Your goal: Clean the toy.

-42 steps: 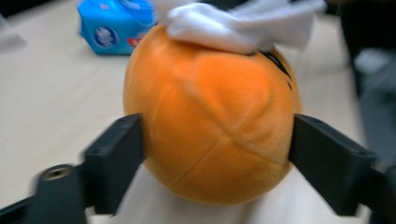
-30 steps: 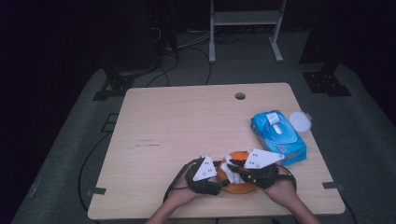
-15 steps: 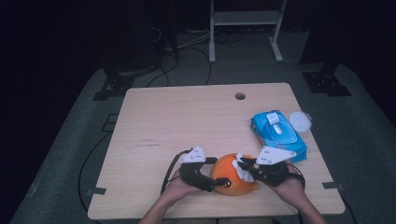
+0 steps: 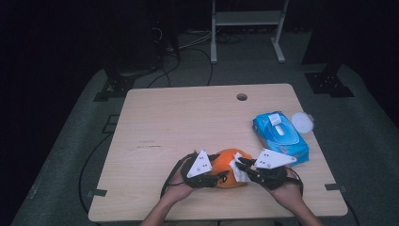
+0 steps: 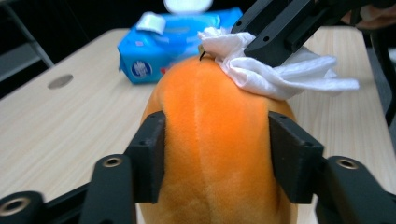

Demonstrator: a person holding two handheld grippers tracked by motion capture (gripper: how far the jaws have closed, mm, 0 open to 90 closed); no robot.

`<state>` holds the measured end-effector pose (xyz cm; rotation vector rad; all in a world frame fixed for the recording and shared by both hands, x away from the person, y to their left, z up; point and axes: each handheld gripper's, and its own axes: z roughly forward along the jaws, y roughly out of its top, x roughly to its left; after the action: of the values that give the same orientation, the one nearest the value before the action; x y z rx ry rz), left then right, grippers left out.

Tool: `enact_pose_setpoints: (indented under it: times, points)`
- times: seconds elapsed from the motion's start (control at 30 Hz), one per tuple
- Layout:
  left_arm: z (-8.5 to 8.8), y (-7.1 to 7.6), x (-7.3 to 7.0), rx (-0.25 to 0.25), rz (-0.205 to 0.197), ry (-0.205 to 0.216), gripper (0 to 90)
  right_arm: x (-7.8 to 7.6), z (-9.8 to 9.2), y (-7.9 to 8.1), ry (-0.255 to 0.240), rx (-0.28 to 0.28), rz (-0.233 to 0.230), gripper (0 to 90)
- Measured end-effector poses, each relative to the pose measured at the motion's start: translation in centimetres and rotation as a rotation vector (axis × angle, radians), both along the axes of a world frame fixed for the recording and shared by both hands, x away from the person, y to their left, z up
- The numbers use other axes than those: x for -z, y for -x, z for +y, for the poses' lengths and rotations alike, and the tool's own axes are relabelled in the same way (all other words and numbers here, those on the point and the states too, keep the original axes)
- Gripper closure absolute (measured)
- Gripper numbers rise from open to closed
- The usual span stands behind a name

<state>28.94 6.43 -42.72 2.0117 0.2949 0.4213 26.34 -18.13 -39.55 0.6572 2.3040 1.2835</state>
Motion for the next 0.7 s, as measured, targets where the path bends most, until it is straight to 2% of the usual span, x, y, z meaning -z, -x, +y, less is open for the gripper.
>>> enact_pose_setpoints:
  times: [0.03,0.07,0.1,0.13,0.2,0.27,0.37,0.47,0.5,0.57,0.63,0.67,0.7]
  points:
    - [0.0,0.0,0.0,0.0,0.0,0.0,35.7,0.3,0.2,-0.1,0.008,0.0,0.005,79.5]
    - [0.4,-0.7,0.6,-0.012,0.105,0.045,27.1,0.7,0.4,-0.1,0.01,0.0,0.017,79.6]
    - [0.6,-1.1,0.7,-0.019,0.172,0.069,20.0,1.0,0.7,-0.1,0.01,-0.003,0.024,79.7]
    - [0.8,-1.4,0.8,-0.026,0.215,0.083,16.4,1.1,1.0,0.0,0.013,-0.008,0.027,79.7]
    - [1.0,-1.5,1.0,-0.05,0.222,0.067,19.2,1.2,1.6,0.2,0.037,-0.016,0.01,79.7]
    - [1.1,-1.4,1.1,-0.052,0.215,0.063,27.7,1.2,1.7,0.3,0.051,-0.018,0.0,79.7]
    - [1.4,-1.3,1.3,-0.057,0.194,0.046,32.9,1.1,0.8,0.0,0.051,0.005,-0.009,79.6]
    - [1.6,-1.5,1.5,-0.063,0.205,0.051,33.4,1.2,-0.2,-0.5,0.038,0.029,0.001,79.6]
    - [1.9,-1.8,1.7,-0.066,0.219,0.059,33.5,1.4,-1.5,-1.0,0.037,0.071,0.015,79.7]
    - [2.1,-1.9,1.8,-0.065,0.23,0.068,33.5,1.8,-2.4,-1.6,0.024,0.097,0.057,79.7]
    - [2.0,-1.7,1.7,-0.058,0.217,0.058,33.5,2.3,-3.0,-2.1,-0.014,0.103,0.104,79.8]
    - [1.9,-1.6,1.7,-0.055,0.206,0.052,33.5,2.2,-3.0,-2.2,-0.03,0.099,0.112,79.8]
    - [1.8,-1.5,1.6,-0.052,0.196,0.044,33.5,1.9,-2.9,-2.1,-0.039,0.095,0.099,79.9]
